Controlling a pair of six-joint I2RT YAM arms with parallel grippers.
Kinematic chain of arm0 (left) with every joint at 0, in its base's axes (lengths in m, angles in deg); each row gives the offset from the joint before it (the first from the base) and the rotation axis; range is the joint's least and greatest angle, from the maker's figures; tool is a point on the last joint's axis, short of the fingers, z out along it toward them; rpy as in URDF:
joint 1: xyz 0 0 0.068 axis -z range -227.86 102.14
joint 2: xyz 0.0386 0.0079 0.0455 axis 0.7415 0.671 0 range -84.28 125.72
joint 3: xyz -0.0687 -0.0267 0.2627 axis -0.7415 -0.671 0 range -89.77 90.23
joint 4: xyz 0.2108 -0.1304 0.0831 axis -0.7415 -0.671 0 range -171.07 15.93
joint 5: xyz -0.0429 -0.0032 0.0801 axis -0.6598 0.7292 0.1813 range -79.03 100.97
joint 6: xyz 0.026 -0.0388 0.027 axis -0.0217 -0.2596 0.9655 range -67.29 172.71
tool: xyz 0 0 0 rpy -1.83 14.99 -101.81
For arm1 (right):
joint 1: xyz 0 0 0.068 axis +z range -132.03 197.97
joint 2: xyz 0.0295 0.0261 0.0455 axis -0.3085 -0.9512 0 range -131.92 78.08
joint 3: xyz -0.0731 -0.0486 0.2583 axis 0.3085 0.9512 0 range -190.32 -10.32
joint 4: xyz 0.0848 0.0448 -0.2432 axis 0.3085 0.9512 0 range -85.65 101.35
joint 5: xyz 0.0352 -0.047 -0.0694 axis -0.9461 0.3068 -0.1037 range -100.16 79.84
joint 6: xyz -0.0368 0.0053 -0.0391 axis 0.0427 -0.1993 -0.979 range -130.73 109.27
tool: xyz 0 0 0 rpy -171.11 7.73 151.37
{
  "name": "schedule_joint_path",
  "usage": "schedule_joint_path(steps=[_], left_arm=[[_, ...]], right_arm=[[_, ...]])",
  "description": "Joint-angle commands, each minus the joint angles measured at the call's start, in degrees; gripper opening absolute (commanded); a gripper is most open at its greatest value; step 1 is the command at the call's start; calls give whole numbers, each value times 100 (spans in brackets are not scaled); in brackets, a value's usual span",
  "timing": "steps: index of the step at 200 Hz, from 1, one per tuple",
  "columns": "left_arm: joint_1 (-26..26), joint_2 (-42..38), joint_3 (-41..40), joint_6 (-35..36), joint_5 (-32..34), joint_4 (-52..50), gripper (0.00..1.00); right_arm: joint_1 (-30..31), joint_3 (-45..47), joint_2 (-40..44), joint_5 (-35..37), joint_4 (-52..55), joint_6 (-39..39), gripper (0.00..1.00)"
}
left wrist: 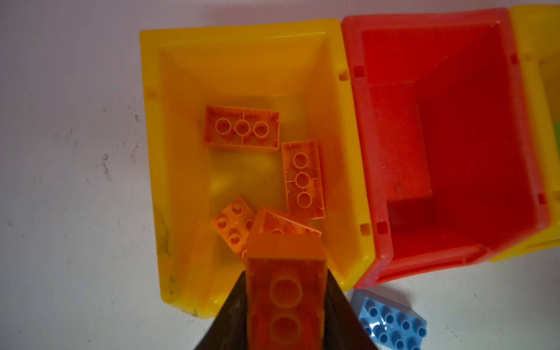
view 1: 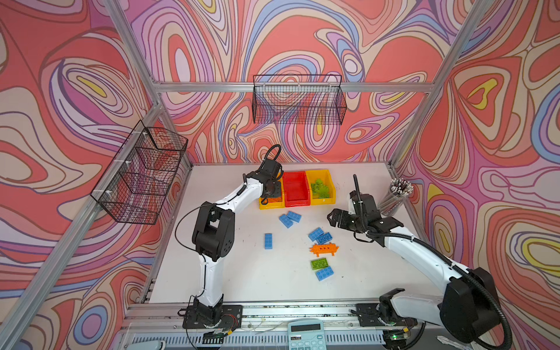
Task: Sort the legos into containers by color
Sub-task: Place the lego in the container, then pick up the lego from the center of the table.
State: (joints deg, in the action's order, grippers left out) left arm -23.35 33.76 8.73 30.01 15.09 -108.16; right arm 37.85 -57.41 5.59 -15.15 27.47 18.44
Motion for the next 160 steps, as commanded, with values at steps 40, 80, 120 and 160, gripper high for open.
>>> schedule_joint_path(steps=[40,80,120,160], left_arm=[[-17,-278,-180,6,-296,-191,83],[-3,-1415,-1288,-189,-526,192,84],[376,-2592,-2646,-460,-626,457,85],[1059,-3384,-3750,-709,-623,647,100]], right_arm=[[-28,-55,-195,85,0,-60,98],[-31,-60,-76,76,121,-60,98],[-28,200,309,201,259,-25,98],[-24,582,712,193,363,44,98]])
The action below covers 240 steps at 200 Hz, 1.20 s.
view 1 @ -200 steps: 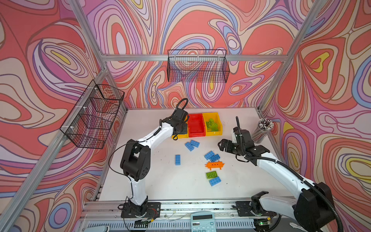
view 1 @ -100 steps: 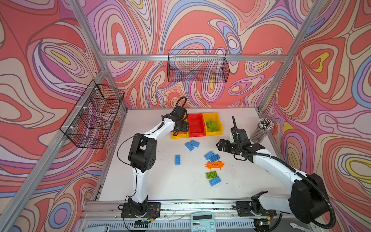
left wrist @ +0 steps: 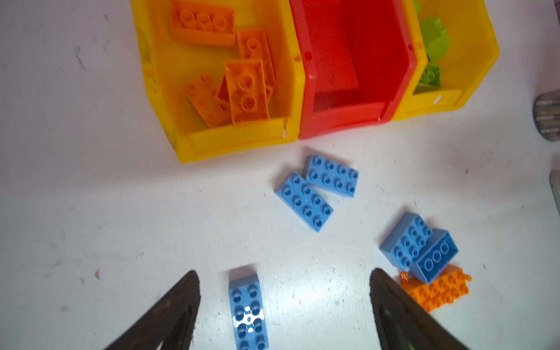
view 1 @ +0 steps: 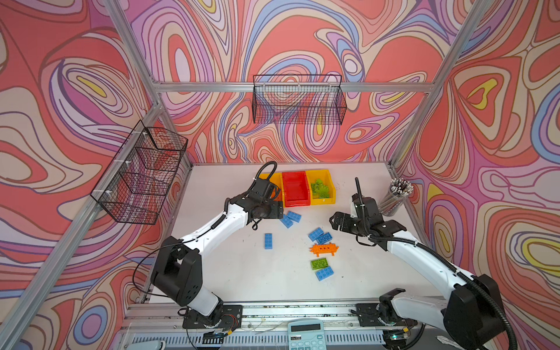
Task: Sort the legos into containers by color
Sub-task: Pick up the lego from the center of the table.
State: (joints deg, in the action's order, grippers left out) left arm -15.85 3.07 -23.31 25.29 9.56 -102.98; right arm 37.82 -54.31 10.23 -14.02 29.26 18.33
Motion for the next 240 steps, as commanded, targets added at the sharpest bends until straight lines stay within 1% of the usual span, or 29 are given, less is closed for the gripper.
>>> schedule_joint_path(steps=[1,28,42,55,83,105,130,142,197,223,240], left_arm=[[325,-333,-572,-246,-74,134,100],[728,-667,-1123,-489,-261,400,100],[1054,-711,-1204,-488,-268,479,100],[1297,-679,-1204,-454,-127,446,100],[1359,-648,-1293,-602,-11,442,100],[1359,-639,-1337,-650,300,392,100],[1315,-375,-1218,-607,690,159,100],[1230,-221,-1170,-626,756,85,100],[450,34,-1495,-652,305,516,100],[285,230,-1474,-595,93,646,98],[245,430,-1416,-573,15,640,93]], right_arm=[[-24,283,265,79,187,55,98],[-19,484,593,99,267,105,98],[-18,542,745,104,312,126,98],[-18,581,870,82,341,146,98],[-26,669,1056,29,383,165,98],[-20,739,1133,17,370,170,98],[-21,743,1185,-11,348,167,98],[-24,725,1191,-18,347,162,98],[-22,681,1036,-27,261,100,98],[-21,620,844,-76,144,87,98],[-21,567,723,-102,70,87,98]])
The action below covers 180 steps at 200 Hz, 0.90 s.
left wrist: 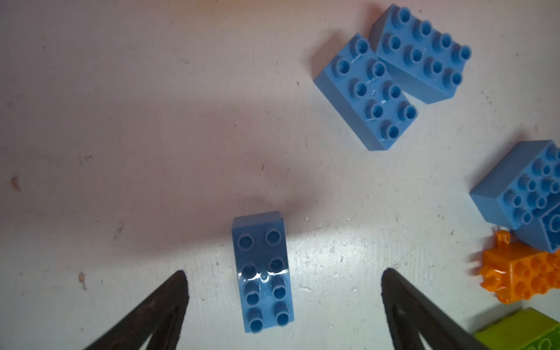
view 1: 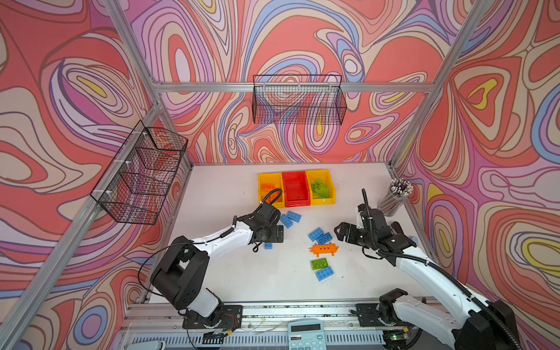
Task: Sort the legos into containers by color
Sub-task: Pick up the lego from the center of the table.
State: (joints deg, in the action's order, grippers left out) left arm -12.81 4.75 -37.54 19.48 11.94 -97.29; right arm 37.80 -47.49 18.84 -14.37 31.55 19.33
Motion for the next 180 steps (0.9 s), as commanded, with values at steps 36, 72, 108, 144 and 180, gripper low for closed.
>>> schedule_joint_path(steps=[36,72,108,144,180], left_arm=[[-59,527,-1,3,-240,39,80],[-64,592,-31,23,-151,-47,56],[-68,850,261,78,-102,-335,22],[-68,818,951,175,56,-775,14],[-68,1206,2433,400,255,-1176,14]], right_arm=[[-16,-242,-334,-72,-198,-70,98],[-25,-382,-492,-66,-231,-149,98],[-20,-498,-697,-113,-317,-229,98],[-16,-538,-707,-157,-376,-232,98],[-19,-596,-645,-93,-387,-220,98]])
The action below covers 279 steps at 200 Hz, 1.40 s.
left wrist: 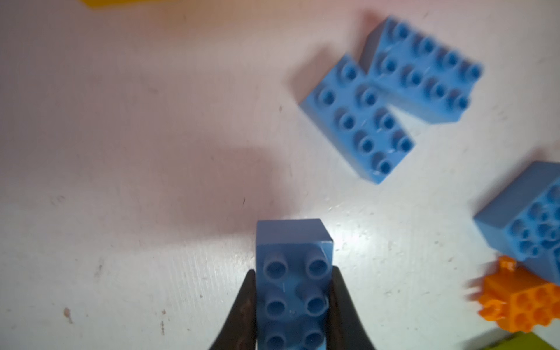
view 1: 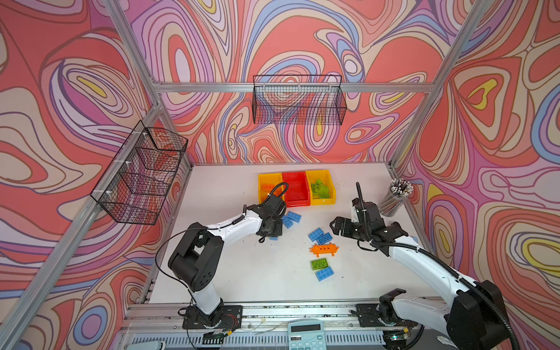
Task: Sort the legos into containers by color
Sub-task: Pick up the lego from the center of the table, then place the lego in the container.
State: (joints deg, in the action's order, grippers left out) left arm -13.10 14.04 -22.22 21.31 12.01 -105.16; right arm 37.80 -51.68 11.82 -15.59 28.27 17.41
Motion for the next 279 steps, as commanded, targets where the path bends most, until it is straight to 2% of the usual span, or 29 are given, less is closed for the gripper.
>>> schedule_joint_path(steps=[1,60,99,150,197,208,229,252,279], left_arm=[[-40,302,966,219,252,-402,14],[-133,2150,4073,494,141,-1002,16],[-303,3118,5270,469,82,-1216,19],[-424,3564,5659,389,-39,-1092,25],[-453,3650,5600,279,-239,-970,28],[-453,3667,5599,266,-246,-977,36],[-453,3651,5599,231,-316,-977,71],[-446,3437,5459,226,-426,-958,78],[-427,2750,4693,141,-431,-551,80]], right_arm=[[-21,-182,54,31,-61,-28,98],[-24,-208,72,50,11,-41,98],[-24,-203,224,217,147,-48,98],[-24,-162,386,340,208,82,98],[-24,-234,355,436,306,62,98],[-24,-249,338,428,305,73,98],[-24,-267,351,411,303,85,98],[-24,-267,403,416,323,82,98],[-28,-267,449,437,355,69,98]])
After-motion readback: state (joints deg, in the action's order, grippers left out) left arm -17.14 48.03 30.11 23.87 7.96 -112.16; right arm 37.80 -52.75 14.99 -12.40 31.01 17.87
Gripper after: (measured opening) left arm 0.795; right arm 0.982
